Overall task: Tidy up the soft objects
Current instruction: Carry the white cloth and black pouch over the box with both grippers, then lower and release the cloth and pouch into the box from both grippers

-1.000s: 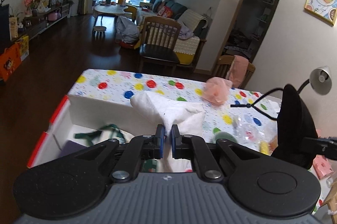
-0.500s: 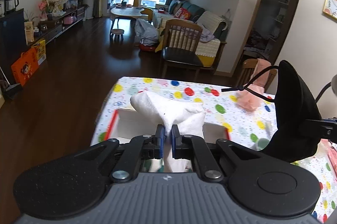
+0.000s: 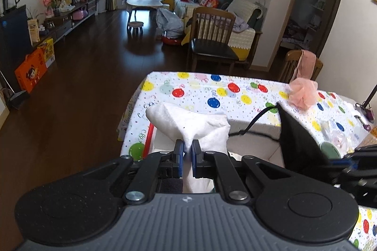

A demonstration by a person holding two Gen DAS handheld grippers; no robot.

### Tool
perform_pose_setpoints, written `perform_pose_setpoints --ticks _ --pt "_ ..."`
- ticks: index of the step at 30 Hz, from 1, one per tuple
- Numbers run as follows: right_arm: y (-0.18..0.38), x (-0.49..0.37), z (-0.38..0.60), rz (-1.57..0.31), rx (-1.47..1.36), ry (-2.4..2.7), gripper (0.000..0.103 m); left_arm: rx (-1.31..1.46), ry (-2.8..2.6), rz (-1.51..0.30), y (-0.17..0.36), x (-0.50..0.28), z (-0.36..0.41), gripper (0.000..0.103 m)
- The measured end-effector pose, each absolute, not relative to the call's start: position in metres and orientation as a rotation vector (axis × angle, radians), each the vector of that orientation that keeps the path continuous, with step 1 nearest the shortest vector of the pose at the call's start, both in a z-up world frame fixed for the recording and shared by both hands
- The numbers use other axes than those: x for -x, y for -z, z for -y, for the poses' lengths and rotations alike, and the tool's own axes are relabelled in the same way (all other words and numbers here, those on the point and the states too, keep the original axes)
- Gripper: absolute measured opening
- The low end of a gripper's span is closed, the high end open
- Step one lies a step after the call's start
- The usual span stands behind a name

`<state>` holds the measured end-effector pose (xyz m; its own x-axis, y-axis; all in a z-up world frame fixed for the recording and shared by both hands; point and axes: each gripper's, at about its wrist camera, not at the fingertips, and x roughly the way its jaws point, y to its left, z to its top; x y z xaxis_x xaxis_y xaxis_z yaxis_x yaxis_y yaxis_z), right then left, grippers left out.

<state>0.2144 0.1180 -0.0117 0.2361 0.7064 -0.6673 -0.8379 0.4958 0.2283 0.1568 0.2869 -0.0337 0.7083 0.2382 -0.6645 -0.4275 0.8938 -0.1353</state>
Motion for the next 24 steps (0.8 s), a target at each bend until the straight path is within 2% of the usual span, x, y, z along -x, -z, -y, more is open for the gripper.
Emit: perform_pose_setpoints --ticks 24 --pt "0.089 -0.218 -0.152 -0.994 0.263 -1.0 0.01 0.314 -0.29 -0.844 0.102 -0.204 -0.292 0.007"
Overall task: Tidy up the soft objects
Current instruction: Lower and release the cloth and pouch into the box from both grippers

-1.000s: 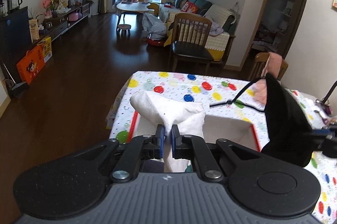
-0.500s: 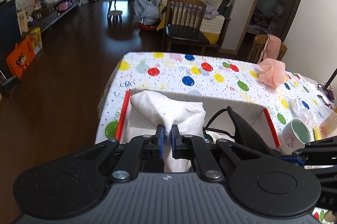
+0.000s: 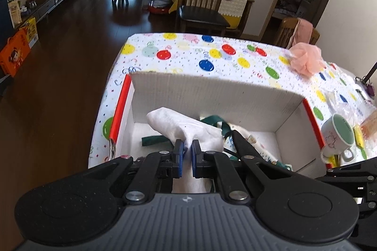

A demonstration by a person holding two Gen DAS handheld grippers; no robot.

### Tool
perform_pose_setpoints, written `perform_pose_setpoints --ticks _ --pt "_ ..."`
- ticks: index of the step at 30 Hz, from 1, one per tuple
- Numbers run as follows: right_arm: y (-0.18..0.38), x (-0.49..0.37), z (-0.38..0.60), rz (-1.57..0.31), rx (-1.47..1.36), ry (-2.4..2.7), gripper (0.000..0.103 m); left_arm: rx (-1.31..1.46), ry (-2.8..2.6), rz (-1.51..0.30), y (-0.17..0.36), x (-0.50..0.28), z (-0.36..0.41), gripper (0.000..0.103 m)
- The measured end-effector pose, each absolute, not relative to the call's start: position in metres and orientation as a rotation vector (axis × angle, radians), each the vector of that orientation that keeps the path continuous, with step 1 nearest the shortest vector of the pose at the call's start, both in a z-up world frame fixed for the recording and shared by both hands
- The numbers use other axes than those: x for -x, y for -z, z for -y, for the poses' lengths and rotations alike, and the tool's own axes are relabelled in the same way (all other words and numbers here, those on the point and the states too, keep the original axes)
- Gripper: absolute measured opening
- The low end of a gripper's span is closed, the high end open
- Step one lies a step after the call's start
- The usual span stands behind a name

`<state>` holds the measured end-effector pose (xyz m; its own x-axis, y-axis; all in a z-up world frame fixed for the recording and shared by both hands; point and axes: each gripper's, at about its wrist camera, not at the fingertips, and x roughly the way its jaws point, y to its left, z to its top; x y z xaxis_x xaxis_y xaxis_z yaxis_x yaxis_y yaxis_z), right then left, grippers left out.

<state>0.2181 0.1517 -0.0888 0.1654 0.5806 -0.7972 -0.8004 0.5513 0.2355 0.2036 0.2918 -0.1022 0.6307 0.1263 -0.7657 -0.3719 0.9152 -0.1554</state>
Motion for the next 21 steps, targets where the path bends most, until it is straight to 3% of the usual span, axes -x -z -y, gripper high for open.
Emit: perform_pose_setpoints --ticks 15,21 --pt "0.107 -0.208 -0.154 -1.037 0.277 -0.997 0.024 0.31 -0.332 -0.944 0.123 -0.196 -0.297 0.008" --pt "0.105 -0.206 -0.152 -1.019 0.266 -1.014 0.039 0.304 -0.34 -0.95 0.125 -0.191 -0.295 0.008"
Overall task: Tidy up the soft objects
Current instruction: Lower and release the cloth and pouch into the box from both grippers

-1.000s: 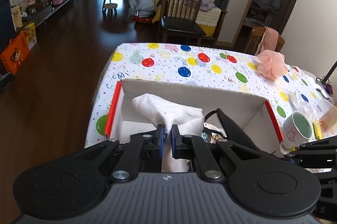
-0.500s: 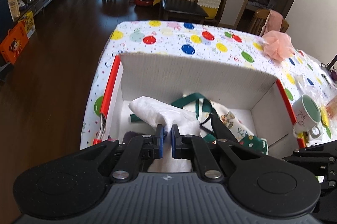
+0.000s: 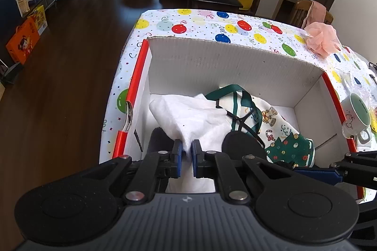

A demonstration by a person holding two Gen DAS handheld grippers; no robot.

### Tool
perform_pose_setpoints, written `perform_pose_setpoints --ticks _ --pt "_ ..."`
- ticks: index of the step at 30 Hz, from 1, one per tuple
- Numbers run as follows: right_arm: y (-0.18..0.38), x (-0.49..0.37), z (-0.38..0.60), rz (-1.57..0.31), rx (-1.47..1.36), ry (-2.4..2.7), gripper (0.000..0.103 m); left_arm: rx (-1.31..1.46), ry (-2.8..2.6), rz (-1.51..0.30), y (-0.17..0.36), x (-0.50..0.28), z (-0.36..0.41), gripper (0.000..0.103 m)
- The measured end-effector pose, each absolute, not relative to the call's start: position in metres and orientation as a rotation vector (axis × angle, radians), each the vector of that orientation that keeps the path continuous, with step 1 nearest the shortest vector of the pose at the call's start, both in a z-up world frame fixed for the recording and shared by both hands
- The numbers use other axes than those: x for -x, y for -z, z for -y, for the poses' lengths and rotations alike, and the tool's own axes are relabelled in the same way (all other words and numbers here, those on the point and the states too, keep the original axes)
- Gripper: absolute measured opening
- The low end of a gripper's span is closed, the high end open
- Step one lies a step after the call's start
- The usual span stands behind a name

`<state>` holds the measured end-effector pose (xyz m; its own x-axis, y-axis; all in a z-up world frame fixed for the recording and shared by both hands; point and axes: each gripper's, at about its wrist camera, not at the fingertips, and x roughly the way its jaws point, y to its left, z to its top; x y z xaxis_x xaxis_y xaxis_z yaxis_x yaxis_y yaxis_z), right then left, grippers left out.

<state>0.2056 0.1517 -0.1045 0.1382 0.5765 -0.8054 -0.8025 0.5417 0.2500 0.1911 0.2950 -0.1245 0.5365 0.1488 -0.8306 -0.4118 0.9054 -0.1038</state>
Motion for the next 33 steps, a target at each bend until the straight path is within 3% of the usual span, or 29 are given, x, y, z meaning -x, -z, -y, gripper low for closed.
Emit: perform_pose_setpoints --ticks 15,17,20,21,33 --pt "0.079 -0.197 -0.131 -0.945 0.224 -1.024 0.059 0.344 -0.328 -0.926 0.114 -0.178 -0.292 0.011" --pt "0.072 -0.195 -0.126 -0.927 0.219 -1.026 0.063 0.354 -0.326 -0.921 0.113 -0.174 -0.292 0.017" --pt "0.062 -0.194 -0.118 -0.902 0.209 -1.033 0.064 0.36 -0.327 -0.912 0.109 -0.169 -0.29 0.048" --pt "0.059 -0.194 -0.115 -0.896 0.205 -1.033 0.065 0.361 -0.328 -0.905 0.107 -0.167 -0.29 0.064" --pt "0.017 -0.189 -0.058 -0.794 0.139 -1.033 0.079 0.301 -0.316 -0.795 0.064 -0.142 -0.254 0.066"
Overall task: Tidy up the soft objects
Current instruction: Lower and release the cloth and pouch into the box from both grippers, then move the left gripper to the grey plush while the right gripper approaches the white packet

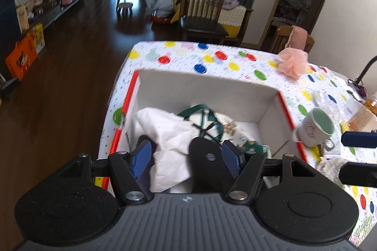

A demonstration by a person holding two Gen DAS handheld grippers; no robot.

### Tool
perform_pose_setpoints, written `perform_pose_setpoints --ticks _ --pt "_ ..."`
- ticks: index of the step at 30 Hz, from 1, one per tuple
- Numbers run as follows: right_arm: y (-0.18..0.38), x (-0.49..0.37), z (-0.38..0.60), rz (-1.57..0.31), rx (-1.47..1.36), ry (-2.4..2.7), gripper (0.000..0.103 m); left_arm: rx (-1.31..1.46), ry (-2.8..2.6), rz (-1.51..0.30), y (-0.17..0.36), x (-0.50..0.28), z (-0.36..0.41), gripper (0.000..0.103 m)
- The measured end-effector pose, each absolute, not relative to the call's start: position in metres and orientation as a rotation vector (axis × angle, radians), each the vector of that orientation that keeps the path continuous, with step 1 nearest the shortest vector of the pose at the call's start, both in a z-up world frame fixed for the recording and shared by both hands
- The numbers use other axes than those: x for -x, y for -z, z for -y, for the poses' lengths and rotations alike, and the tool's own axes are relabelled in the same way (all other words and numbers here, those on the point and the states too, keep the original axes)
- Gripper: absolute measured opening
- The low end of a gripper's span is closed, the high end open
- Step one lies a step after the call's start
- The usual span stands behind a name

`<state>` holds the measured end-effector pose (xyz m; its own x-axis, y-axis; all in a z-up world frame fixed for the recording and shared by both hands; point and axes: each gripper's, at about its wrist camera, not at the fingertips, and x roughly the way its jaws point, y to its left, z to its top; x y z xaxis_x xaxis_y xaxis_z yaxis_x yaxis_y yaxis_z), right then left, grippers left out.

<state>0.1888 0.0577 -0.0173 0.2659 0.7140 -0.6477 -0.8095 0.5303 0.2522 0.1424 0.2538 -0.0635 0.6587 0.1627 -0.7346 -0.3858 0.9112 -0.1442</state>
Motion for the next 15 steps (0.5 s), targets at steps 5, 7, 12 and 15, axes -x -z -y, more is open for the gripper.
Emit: perform_pose_setpoints --ticks 5,7,12,15 --pt "0.001 -0.184 -0.029 -0.721 0.125 -1.023 0.086 0.29 -0.252 -0.751 0.044 -0.142 -0.225 0.071" --pt "-0.004 -0.184 -0.015 -0.697 0.115 -1.013 0.088 0.269 -0.231 -0.731 0.036 -0.144 -0.211 0.075" --pt "-0.01 -0.188 0.024 -0.66 0.081 -0.967 0.094 0.256 -0.152 -0.684 0.023 -0.151 -0.177 0.08" --pt "-0.008 -0.19 0.046 -0.648 0.072 -0.934 0.097 0.248 -0.107 -0.667 0.019 -0.158 -0.155 0.086"
